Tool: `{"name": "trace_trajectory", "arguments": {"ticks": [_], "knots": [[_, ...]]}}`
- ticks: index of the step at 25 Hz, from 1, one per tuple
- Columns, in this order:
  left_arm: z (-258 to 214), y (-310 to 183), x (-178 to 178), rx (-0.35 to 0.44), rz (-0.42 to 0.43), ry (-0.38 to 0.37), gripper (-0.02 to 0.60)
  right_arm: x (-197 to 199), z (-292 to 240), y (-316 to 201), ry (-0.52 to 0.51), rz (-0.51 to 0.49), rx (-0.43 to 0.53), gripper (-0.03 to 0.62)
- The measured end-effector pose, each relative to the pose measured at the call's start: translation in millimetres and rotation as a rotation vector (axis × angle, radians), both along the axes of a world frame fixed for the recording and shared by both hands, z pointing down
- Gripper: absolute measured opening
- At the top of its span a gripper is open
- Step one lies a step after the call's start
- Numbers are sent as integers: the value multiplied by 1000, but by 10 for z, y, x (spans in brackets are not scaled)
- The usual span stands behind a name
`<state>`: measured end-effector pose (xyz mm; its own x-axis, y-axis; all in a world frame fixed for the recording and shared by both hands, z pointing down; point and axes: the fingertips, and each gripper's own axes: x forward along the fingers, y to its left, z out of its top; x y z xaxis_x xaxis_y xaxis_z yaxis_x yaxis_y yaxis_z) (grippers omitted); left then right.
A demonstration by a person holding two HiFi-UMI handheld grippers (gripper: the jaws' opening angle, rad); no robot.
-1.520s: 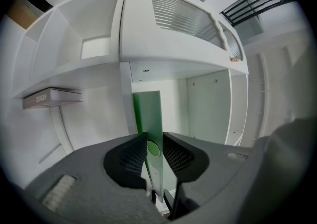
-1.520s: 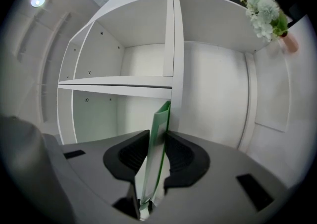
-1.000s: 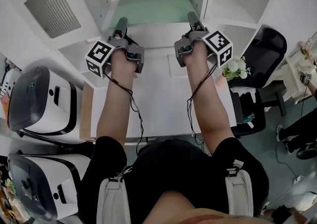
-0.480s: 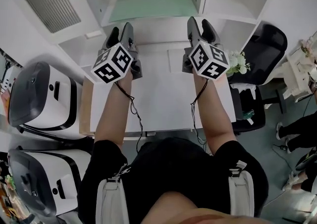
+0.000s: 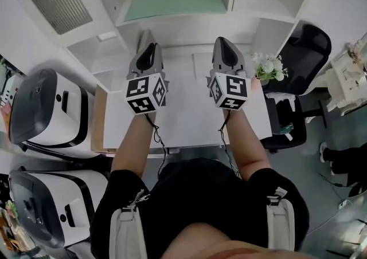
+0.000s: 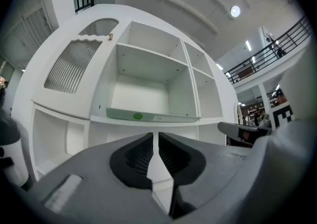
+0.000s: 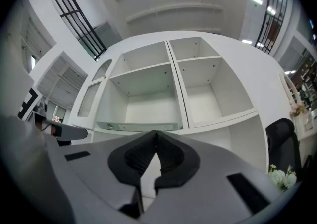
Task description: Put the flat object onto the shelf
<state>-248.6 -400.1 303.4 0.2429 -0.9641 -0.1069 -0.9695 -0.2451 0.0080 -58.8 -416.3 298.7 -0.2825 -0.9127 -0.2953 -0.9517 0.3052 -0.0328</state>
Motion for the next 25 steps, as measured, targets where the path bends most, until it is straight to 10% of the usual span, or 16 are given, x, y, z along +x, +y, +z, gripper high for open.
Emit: {"name": "trace_trajectory", "arguments": {"ticks": [25], "knots": [[1098, 438, -1, -133, -6, 5, 18, -96, 1194, 376, 4, -53, -185, 0]]}}
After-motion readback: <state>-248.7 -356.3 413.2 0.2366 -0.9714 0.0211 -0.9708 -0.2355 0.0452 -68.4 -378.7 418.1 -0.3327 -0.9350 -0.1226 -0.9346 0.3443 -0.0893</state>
